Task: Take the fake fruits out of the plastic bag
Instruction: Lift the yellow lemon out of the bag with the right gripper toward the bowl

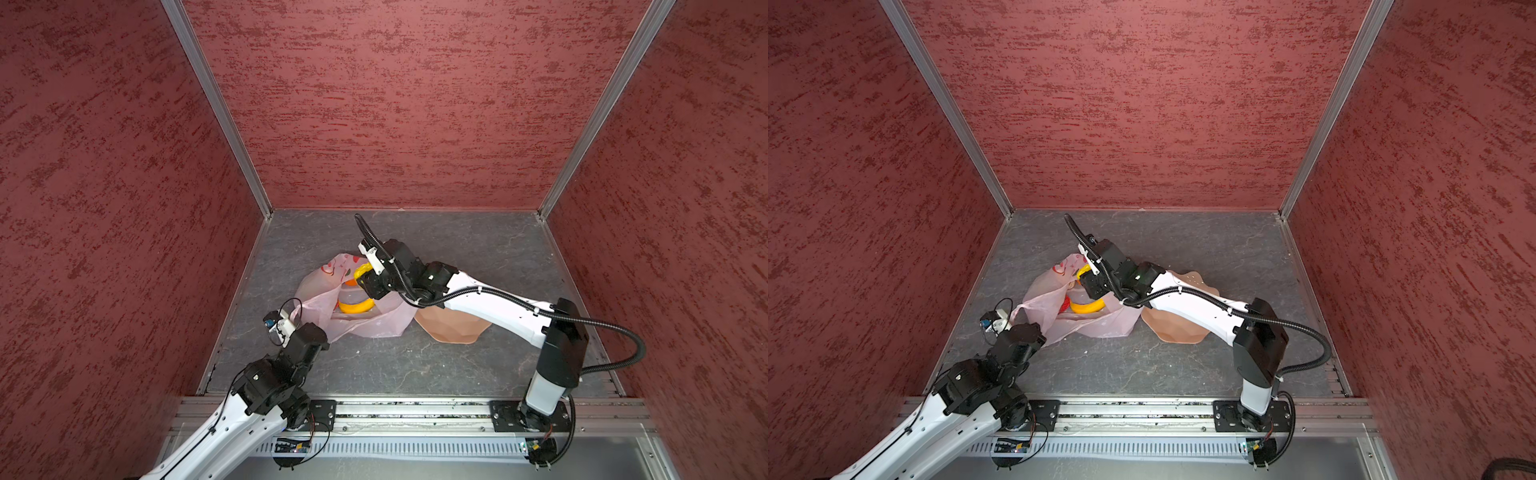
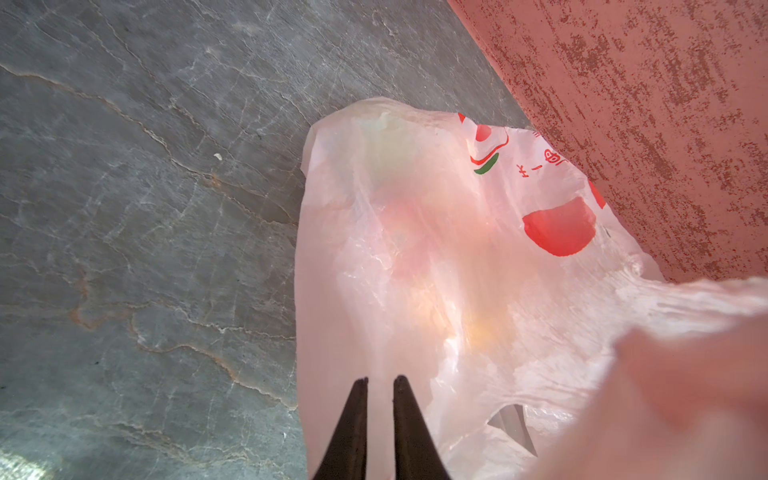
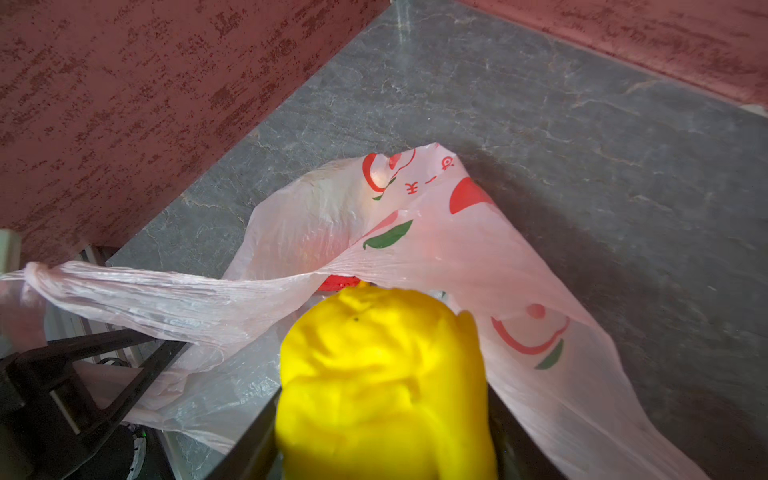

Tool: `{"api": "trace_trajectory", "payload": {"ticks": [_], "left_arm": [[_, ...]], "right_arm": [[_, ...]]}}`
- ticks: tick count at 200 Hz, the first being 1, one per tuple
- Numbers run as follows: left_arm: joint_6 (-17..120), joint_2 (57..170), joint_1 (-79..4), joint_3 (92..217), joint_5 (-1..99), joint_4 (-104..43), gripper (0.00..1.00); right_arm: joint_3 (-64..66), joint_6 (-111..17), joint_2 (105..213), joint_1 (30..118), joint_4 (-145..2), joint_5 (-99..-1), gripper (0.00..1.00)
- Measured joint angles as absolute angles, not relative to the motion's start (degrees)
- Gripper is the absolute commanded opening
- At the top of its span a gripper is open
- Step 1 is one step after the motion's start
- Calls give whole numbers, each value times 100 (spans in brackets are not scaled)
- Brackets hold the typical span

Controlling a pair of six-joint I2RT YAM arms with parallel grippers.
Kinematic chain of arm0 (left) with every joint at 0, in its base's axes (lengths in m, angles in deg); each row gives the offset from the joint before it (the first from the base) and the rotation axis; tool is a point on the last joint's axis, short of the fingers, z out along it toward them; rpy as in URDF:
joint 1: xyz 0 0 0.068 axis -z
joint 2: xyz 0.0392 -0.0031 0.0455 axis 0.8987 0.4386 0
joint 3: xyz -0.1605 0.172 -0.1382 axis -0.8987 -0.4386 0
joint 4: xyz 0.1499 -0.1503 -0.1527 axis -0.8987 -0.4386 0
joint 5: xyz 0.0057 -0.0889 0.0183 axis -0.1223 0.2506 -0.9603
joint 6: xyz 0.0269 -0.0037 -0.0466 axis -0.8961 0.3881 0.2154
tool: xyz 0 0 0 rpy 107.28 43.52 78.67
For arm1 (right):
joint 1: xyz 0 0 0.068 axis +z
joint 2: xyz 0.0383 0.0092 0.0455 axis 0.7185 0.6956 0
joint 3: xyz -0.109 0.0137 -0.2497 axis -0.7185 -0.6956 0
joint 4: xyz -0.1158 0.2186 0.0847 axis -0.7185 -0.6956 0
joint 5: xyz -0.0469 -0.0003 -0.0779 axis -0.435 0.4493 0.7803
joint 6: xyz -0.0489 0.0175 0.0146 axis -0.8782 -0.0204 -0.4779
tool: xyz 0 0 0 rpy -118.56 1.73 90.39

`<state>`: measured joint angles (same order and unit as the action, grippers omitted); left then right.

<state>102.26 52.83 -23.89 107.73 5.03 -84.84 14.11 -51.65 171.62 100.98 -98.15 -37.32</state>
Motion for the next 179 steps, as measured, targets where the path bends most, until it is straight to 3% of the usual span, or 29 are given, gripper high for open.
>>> {"api": "trace_trajectory", "payload": {"ticks": [43, 122, 179], "left_arm": [[10100, 5292, -2391, 10880, 543, -8495, 16], [10032, 5519, -2408, 11075, 547, -8495, 16], [9920, 5688, -2408, 11234, 547, -8488, 16]], "right_arm": [[1046, -5174, 16402, 9844, -9867, -3280, 41], [-486, -4820, 14502, 8281, -9802, -2895, 41], [-1750, -4422, 14301, 7608, -9751, -2950, 41]]}}
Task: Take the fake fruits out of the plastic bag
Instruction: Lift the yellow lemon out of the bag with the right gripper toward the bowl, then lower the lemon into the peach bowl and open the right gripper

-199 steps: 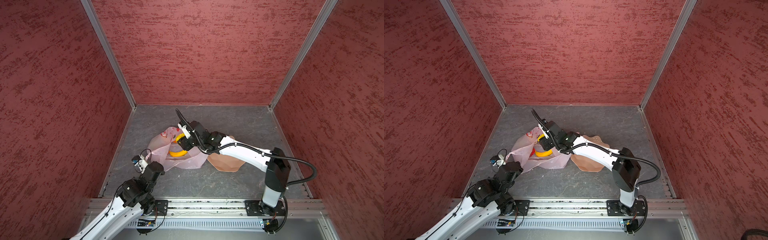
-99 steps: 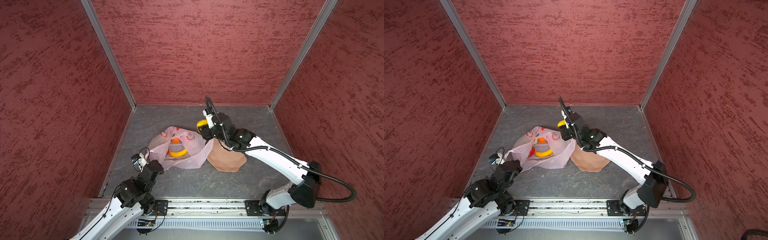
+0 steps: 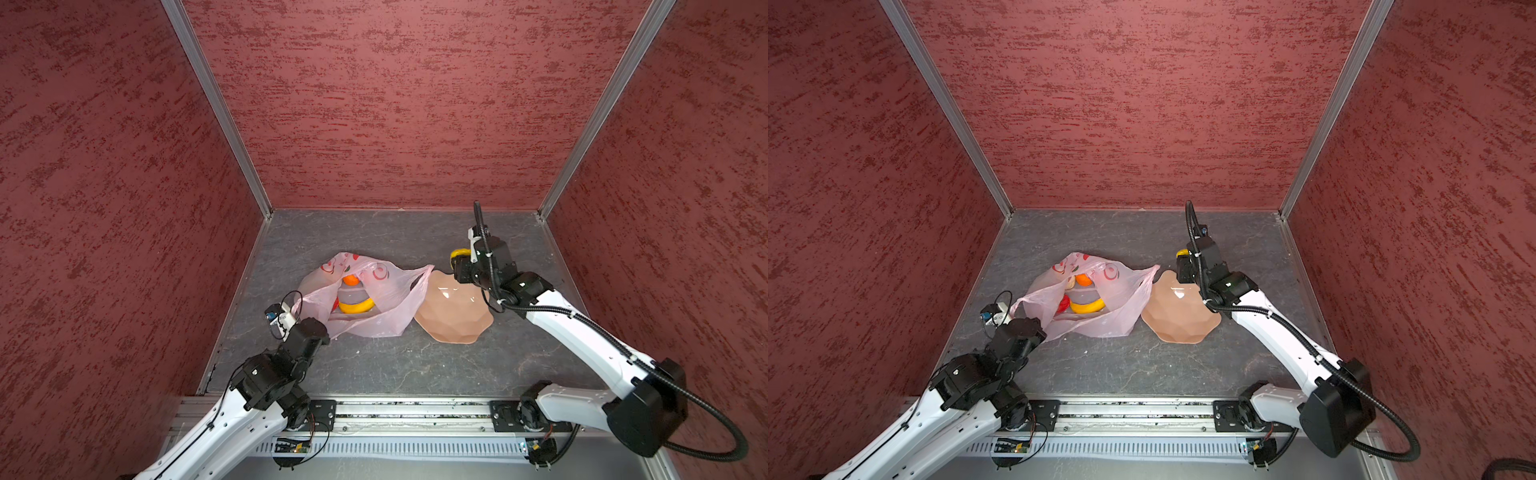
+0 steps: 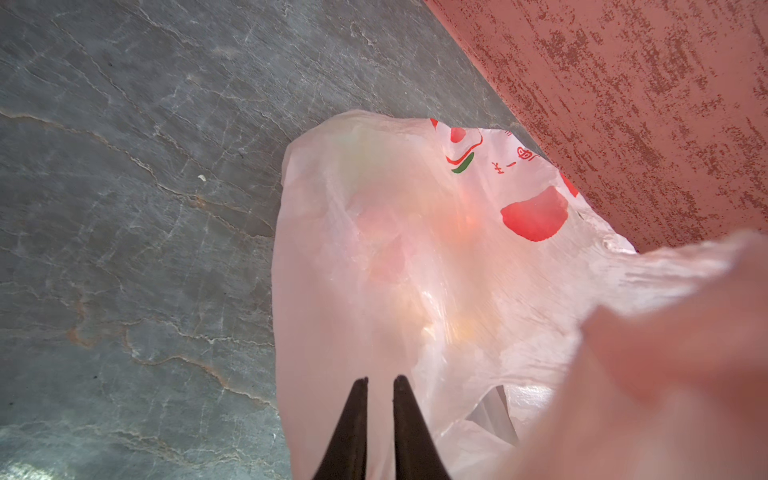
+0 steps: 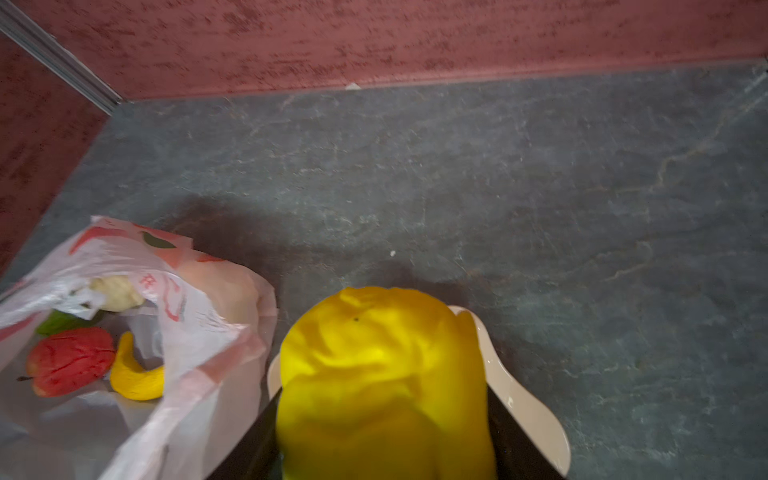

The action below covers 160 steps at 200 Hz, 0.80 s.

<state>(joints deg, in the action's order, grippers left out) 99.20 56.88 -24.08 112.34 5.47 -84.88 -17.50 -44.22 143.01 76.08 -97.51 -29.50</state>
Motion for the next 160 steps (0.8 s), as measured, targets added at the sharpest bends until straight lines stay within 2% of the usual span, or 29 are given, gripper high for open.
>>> {"api": "trace_trajectory", "payload": {"ticks": [95, 160], "left_arm": [[9839, 5954, -2413, 11335, 595, -8468, 16], [9831, 5967, -2413, 11335, 606, -8471, 16]], "right_arm": [[-2722, -3987, 15324, 7599, -8910, -3363, 41], [-3153, -3677, 15414, 7599, -8508, -3601, 44]]}}
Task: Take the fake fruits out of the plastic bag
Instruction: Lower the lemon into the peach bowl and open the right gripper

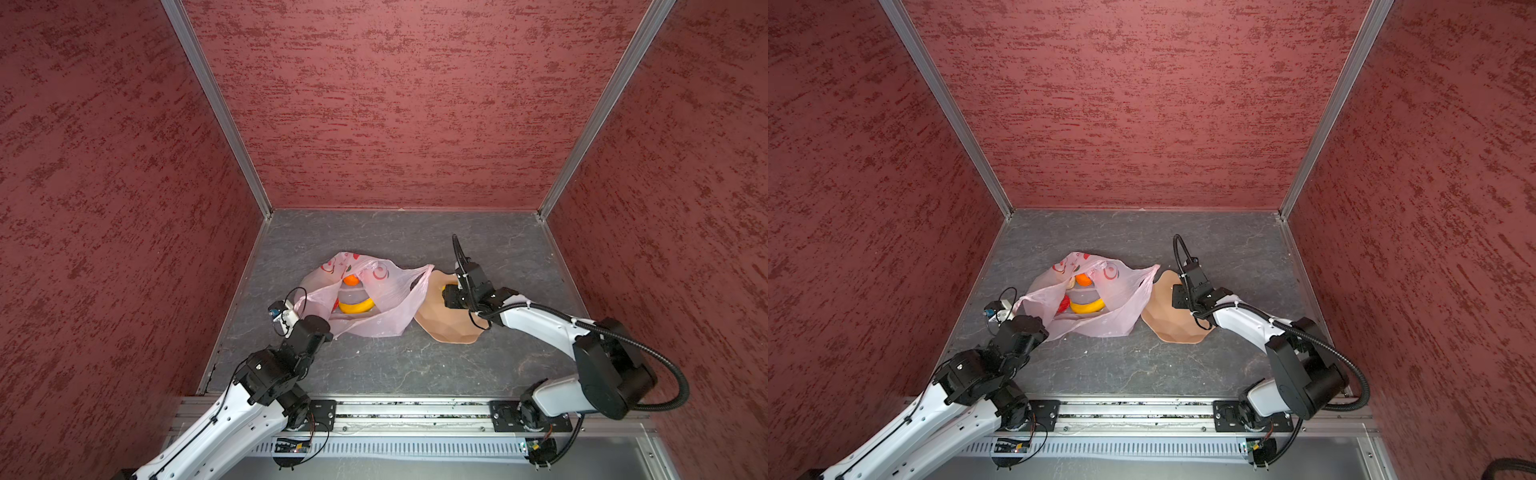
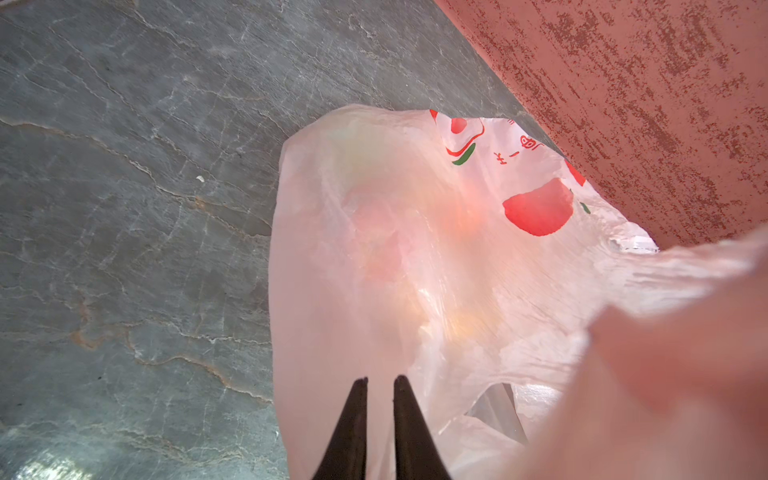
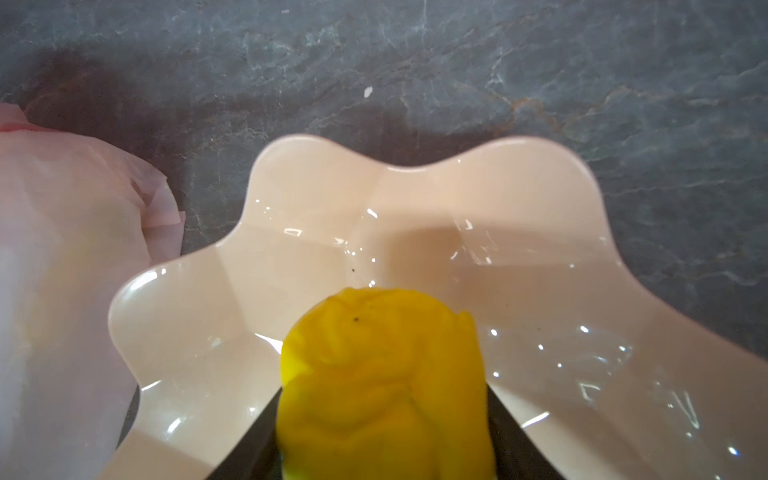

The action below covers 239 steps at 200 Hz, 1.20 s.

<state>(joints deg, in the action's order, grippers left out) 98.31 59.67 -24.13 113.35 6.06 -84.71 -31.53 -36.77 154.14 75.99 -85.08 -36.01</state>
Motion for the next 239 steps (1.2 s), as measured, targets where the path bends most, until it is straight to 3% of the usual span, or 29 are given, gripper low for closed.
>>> {"api": "trace_trajectory", "payload": {"ticks": [239], "left_arm": [[9831, 5956, -2415, 11333, 685, -8335, 17]], "right_arm": [[-3507, -3406, 15285, 7687, -8604, -3671, 76]]}}
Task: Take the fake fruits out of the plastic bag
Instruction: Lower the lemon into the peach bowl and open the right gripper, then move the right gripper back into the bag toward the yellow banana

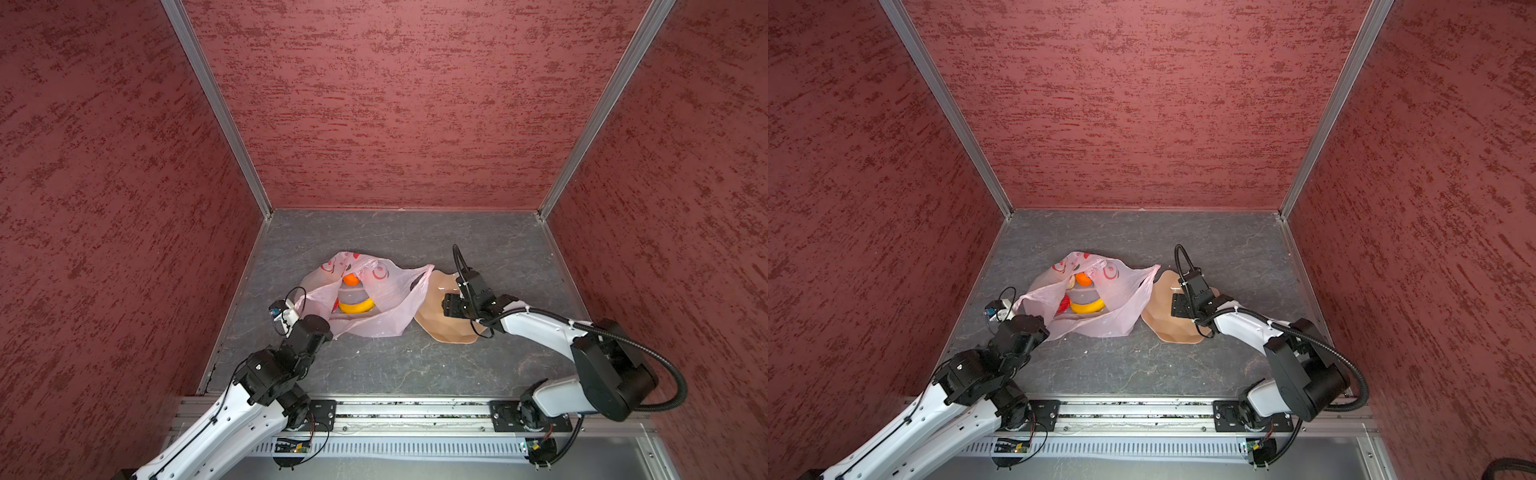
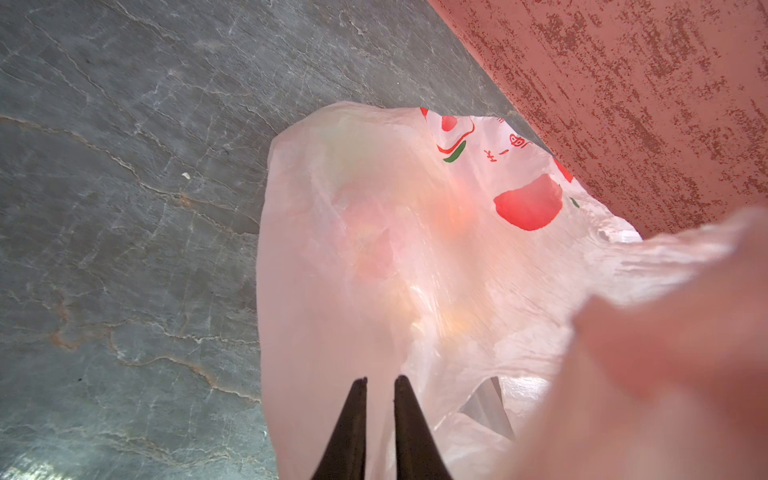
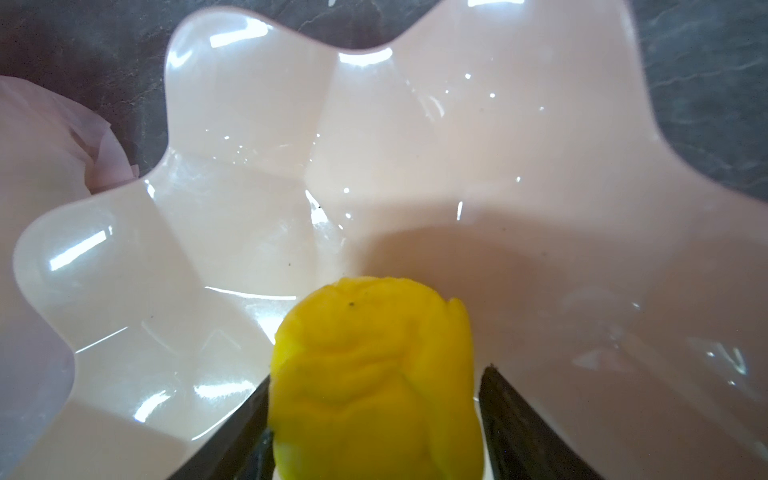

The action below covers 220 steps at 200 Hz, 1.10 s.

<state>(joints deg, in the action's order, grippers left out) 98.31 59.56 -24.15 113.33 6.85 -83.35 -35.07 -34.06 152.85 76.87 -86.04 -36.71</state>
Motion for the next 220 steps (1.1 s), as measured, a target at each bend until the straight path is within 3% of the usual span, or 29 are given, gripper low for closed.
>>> {"api": "trace_trajectory", "payload": {"ticks": [60, 94, 132, 179, 220], "left_arm": [[9831, 5952, -2417, 11333, 707, -8272, 17], [9833, 5878, -2417, 11298, 742, -8259, 17], [9881, 5782, -2417, 11267, 711, -8368, 16], [9944, 5519, -2417, 11267, 420, -8683, 16], [10062, 5303, -2417, 11267, 276, -9004, 16]], "right_arm": [[-2967, -3762, 14376, 7691, -9190, -3319, 78], [-2716, -4009, 13965, 7704, -9332, -3354, 70], [-2314, -4271, 13912, 8172, -9362, -3433, 70], [-1376, -4669, 14223, 9389, -8921, -3350, 67], [-696, -4750, 15387, 9903, -8158, -3678, 65]]}}
